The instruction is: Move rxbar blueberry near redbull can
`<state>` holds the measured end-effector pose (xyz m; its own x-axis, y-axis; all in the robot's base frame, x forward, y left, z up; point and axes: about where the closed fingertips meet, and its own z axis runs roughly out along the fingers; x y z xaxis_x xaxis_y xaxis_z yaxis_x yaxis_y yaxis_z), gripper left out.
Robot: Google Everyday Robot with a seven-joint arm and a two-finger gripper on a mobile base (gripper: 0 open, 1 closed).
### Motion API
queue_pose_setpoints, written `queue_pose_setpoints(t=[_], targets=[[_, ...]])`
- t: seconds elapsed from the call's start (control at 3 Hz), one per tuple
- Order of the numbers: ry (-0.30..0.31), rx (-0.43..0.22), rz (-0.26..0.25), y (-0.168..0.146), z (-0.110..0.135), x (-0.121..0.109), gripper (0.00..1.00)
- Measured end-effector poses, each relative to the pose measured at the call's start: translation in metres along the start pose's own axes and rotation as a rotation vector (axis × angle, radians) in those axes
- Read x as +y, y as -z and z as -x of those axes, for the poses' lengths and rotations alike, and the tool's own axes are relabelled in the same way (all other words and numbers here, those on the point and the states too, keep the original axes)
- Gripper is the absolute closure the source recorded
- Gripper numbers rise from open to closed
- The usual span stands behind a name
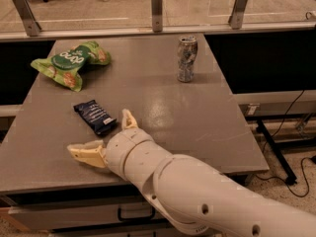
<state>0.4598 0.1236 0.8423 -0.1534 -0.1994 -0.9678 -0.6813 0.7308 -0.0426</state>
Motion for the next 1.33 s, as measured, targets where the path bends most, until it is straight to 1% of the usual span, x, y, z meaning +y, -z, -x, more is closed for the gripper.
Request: queue_pose_setpoints(t=[0.33,0.67,1.0,1.33], targets=[[-0.012,-0.011,-0.019,-0.008,0.01,-0.01,0.0],[-0.021,-0.003,-0.032,-0.026,0.013,-0.019,0.01],[-0.017,0.012,-0.02,-0.051,0.012,-0.019,0.19],[-0.023,0.035,-0.005,-0.066,0.005,-0.014,0.42]])
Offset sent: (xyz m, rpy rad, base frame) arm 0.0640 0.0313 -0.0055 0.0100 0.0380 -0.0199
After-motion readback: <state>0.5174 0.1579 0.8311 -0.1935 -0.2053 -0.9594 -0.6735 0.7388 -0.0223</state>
